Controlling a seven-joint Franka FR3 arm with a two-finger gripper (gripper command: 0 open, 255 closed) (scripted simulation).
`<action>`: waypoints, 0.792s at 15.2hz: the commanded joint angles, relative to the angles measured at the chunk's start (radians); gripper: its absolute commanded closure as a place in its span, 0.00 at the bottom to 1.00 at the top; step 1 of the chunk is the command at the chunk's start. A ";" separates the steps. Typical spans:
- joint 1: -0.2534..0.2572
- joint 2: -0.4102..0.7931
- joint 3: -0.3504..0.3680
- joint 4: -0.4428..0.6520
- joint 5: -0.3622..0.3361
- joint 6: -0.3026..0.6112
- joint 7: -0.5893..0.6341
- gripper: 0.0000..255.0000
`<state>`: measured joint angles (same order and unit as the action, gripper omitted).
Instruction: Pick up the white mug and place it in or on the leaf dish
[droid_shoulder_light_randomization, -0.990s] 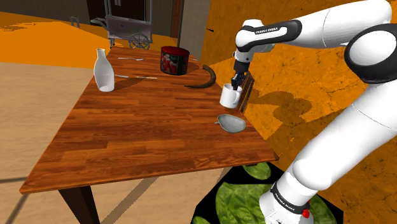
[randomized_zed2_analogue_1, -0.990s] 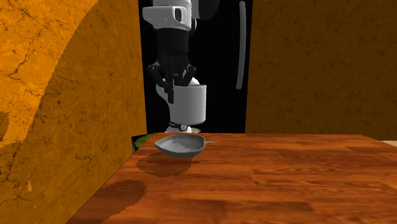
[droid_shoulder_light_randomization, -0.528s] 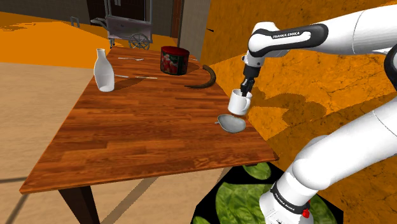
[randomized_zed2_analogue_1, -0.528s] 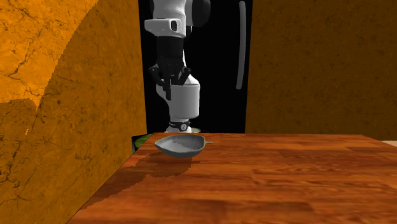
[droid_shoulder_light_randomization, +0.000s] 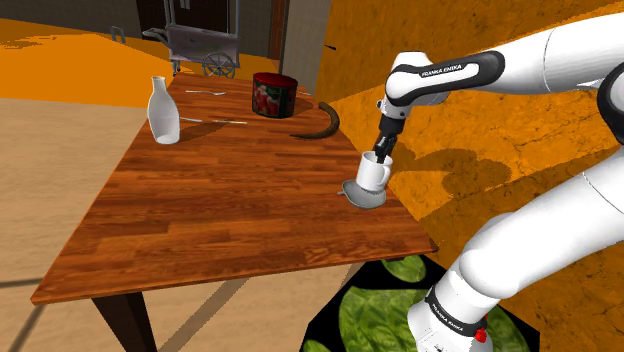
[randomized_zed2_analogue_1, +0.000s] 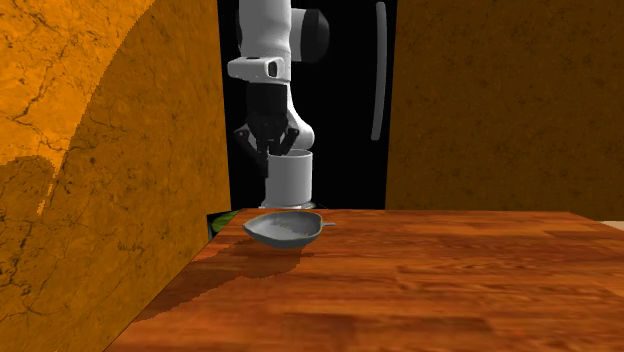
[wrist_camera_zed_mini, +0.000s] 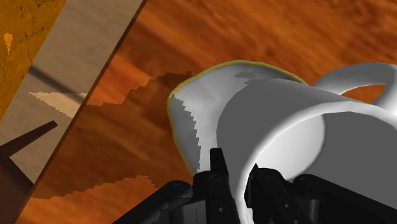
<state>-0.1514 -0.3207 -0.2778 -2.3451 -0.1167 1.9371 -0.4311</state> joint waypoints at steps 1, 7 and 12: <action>0.001 0.008 -0.001 -0.021 0.000 0.031 0.002 1.00; 0.001 0.047 -0.010 -0.079 0.003 0.127 -0.002 1.00; 0.001 0.047 -0.010 -0.079 0.003 0.127 -0.002 1.00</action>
<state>-0.1507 -0.2737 -0.2876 -2.4243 -0.1140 2.0629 -0.4325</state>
